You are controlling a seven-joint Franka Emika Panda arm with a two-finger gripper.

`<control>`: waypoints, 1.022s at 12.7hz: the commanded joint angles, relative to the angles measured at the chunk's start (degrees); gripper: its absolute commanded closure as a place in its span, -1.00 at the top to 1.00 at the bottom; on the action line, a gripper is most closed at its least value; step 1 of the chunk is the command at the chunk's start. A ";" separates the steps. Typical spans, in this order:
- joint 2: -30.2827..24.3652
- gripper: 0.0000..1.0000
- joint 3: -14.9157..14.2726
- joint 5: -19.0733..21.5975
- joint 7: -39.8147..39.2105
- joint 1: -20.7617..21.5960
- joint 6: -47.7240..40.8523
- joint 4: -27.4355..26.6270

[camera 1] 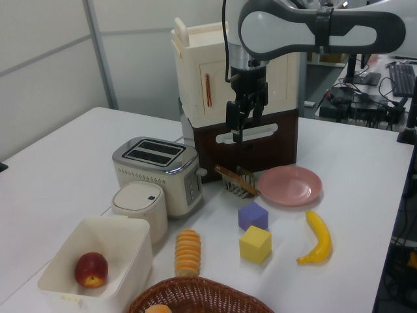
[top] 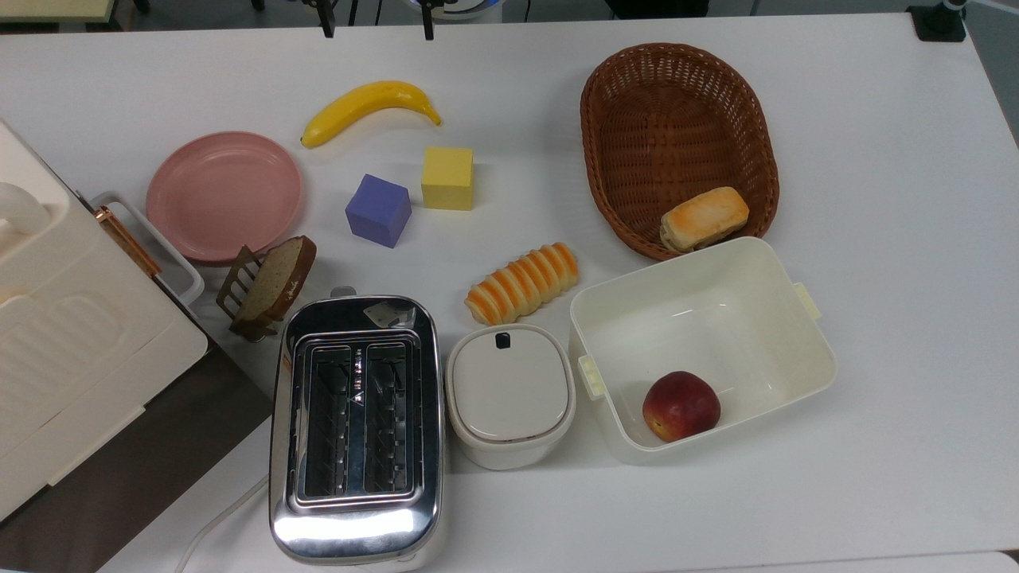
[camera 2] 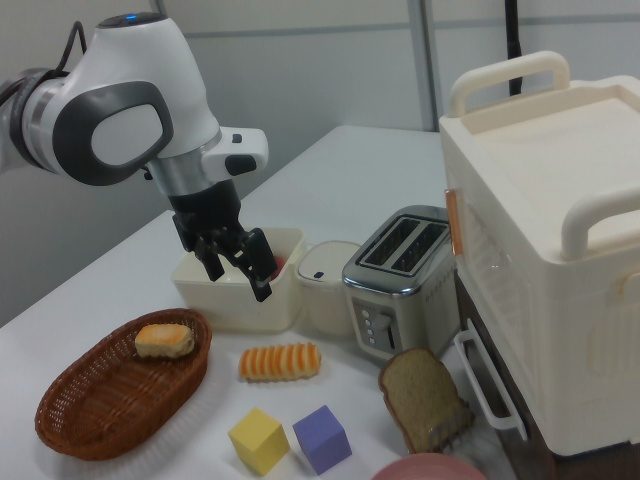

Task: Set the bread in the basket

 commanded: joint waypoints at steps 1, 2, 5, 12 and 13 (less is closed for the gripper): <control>0.89 1.00 0.37 -1.12 -3.94 0.87 -1.00 0.38; 0.90 1.00 0.38 -1.14 -3.79 0.87 -1.09 0.38; 0.73 1.00 0.56 -1.14 -2.21 1.05 -2.41 0.29; 1.17 1.00 0.47 -0.88 0.17 -0.62 -1.71 0.03; 1.25 1.00 0.47 -0.61 0.60 -0.62 -1.62 -1.02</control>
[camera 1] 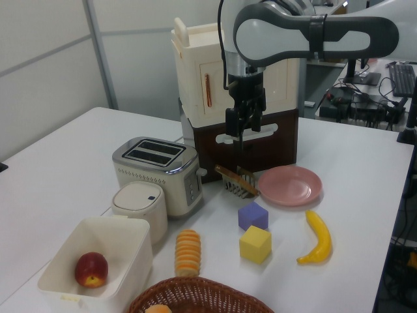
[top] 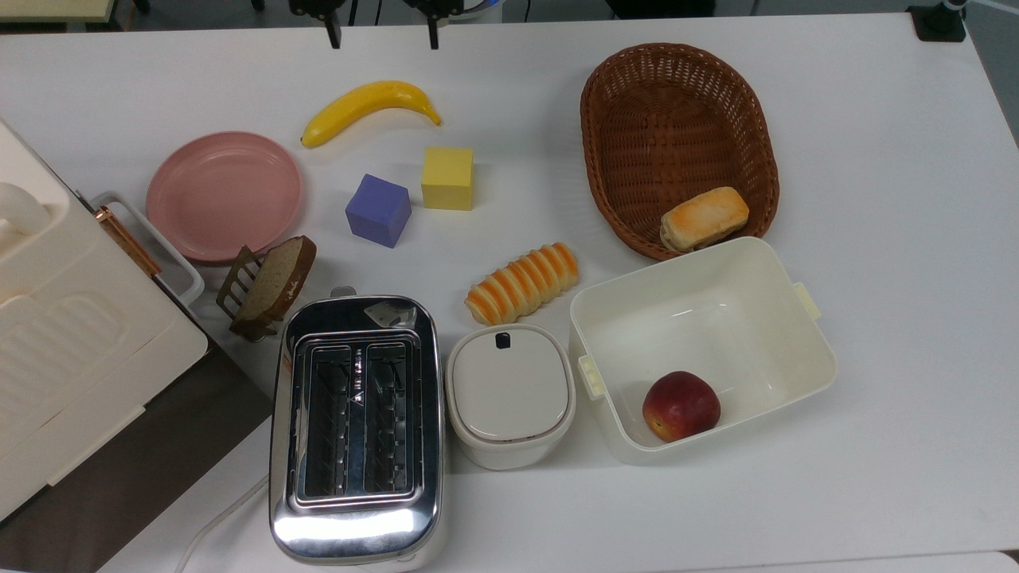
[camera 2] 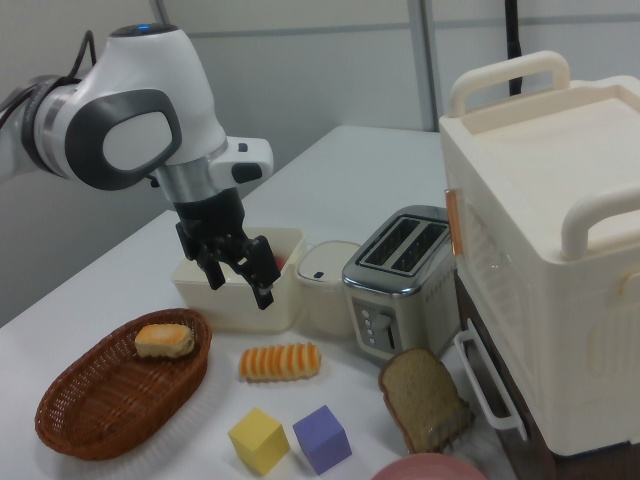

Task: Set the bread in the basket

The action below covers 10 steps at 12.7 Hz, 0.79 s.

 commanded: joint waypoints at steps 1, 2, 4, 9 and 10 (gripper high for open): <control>0.18 1.00 0.18 -0.22 2.64 -0.29 -0.78 -2.26; 0.19 1.00 0.18 0.04 4.74 -0.20 0.01 -2.80; 0.45 1.00 0.18 0.74 9.22 -0.20 2.98 -4.38; 2.48 1.00 0.00 0.48 12.67 -2.30 5.64 -4.74; 2.30 1.00 0.00 0.57 12.59 -2.31 5.64 -4.74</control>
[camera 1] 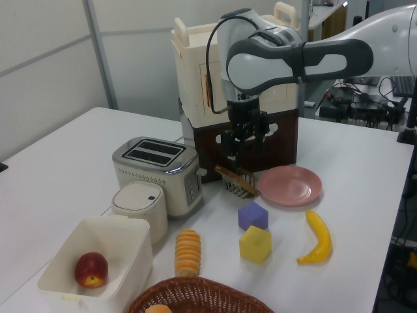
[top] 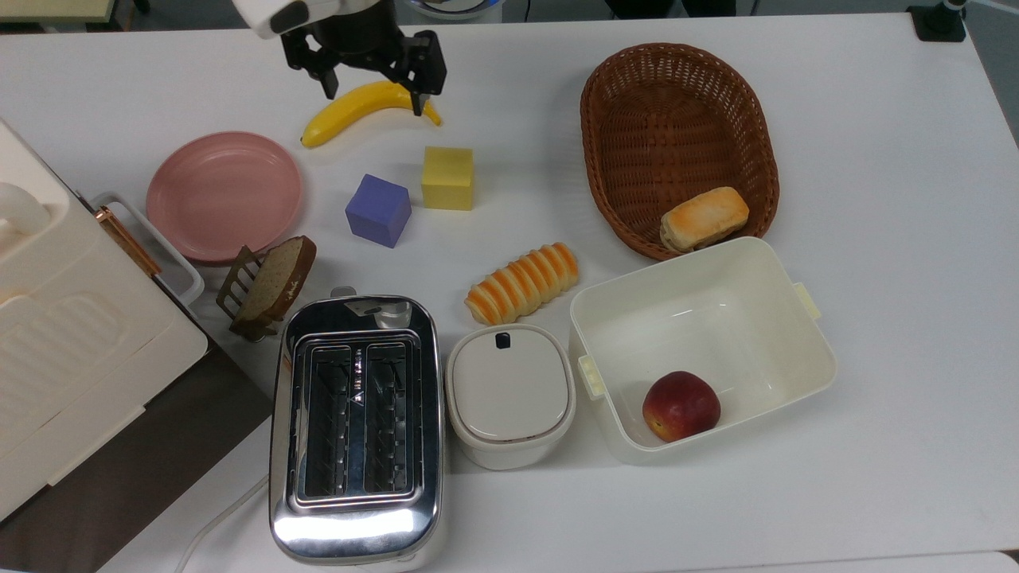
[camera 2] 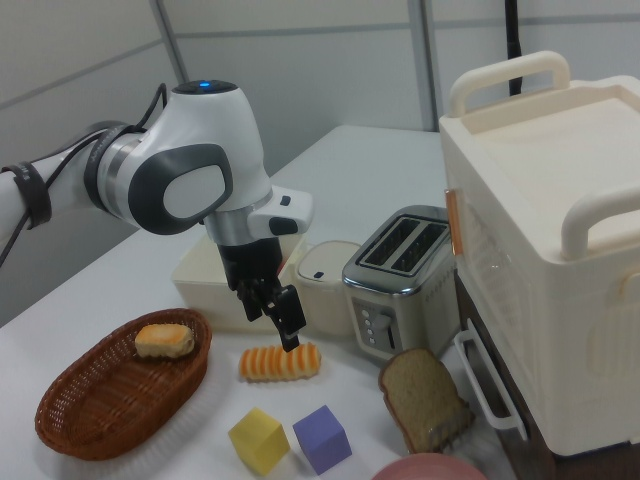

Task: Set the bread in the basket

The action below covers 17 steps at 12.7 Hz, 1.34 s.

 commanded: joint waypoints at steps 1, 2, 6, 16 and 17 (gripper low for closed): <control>-1.99 1.00 0.27 0.61 1.75 -0.51 0.85 -0.64; -1.90 1.00 0.27 0.78 2.02 -0.34 1.03 -0.64; -1.55 1.00 0.53 0.87 2.63 0.28 1.04 -1.17; 2.39 1.00 -0.17 3.16 20.11 5.18 10.79 -3.63; 4.14 1.00 -0.61 2.89 21.95 7.12 11.40 -3.54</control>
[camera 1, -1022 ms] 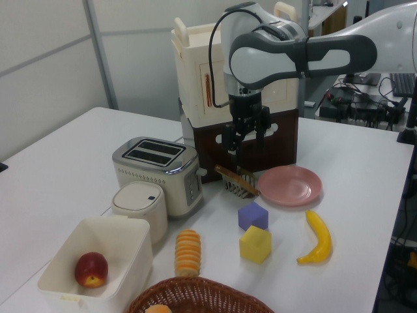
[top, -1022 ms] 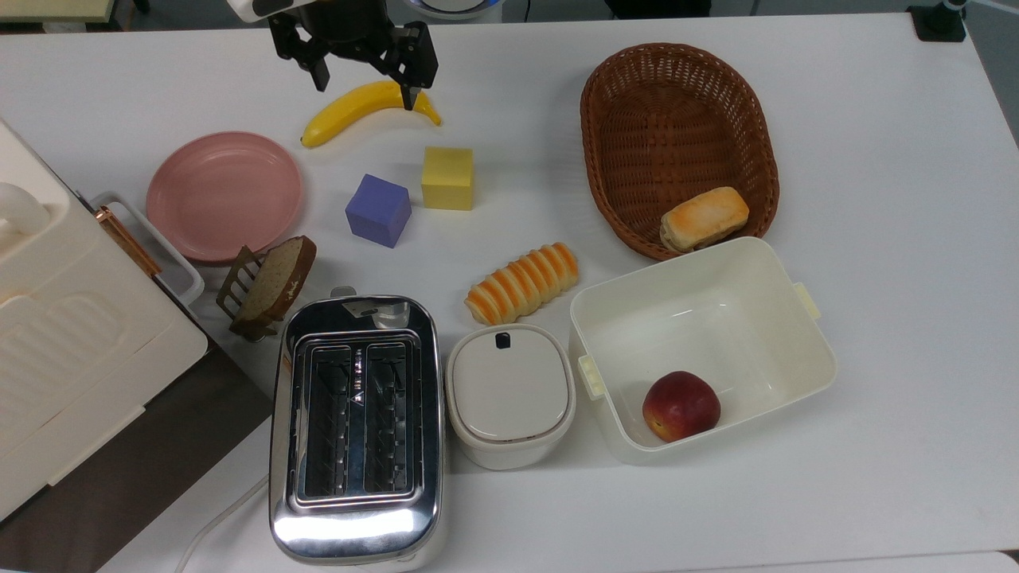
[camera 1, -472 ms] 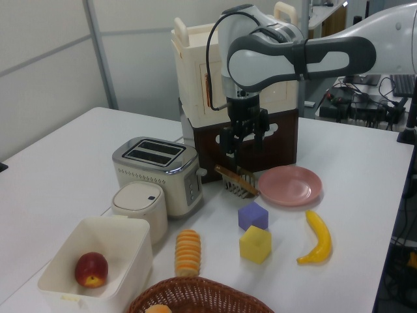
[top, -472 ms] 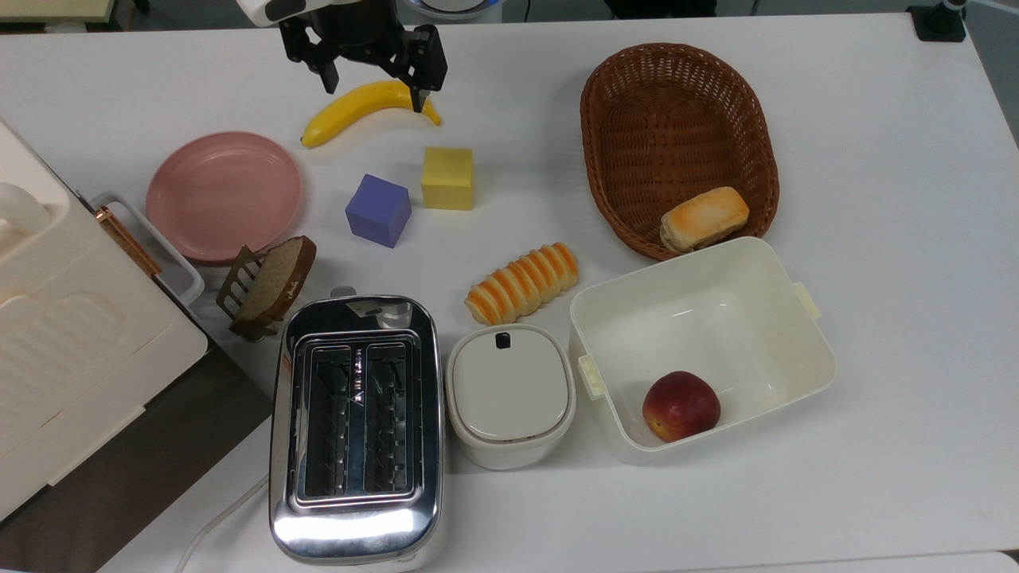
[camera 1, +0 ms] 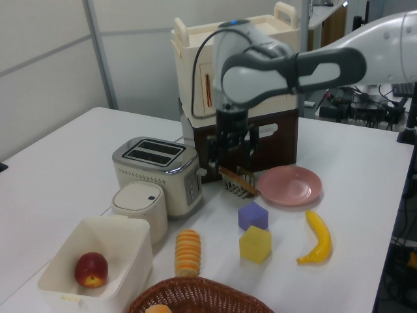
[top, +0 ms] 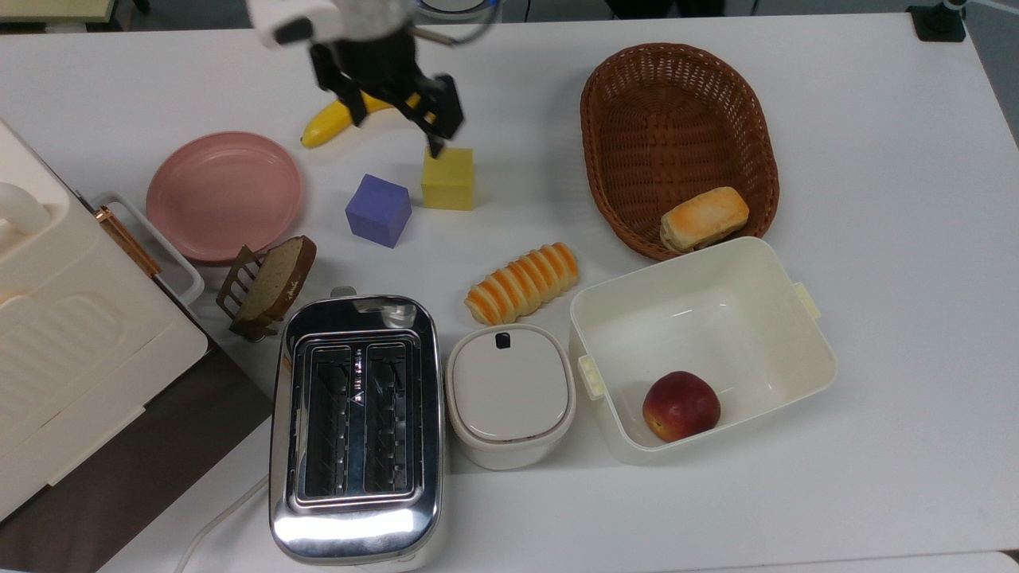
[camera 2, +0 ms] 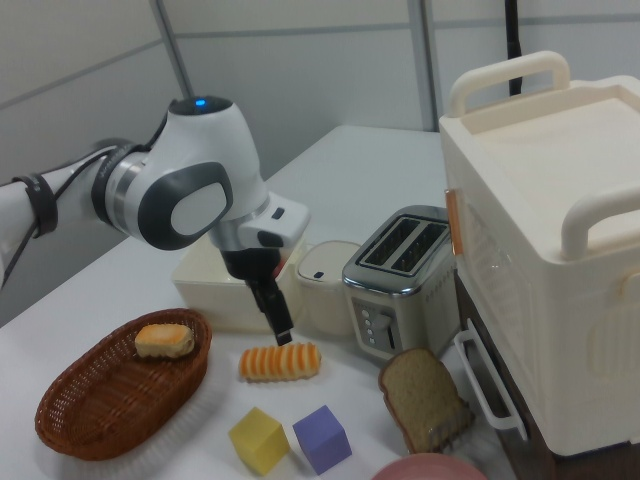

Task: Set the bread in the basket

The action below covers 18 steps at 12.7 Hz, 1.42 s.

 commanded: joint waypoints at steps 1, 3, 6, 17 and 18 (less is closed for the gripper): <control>3.67 1.00 -3.40 0.32 9.09 7.55 5.10 -0.97; 6.57 1.00 -7.45 0.32 16.13 12.57 7.14 -0.97; 9.48 1.00 -8.34 -0.12 27.47 13.82 11.97 -1.15; 15.90 1.00 -7.82 -9.34 39.19 16.81 22.43 -0.97; 16.25 1.00 -7.64 -9.52 39.11 16.81 22.62 -0.97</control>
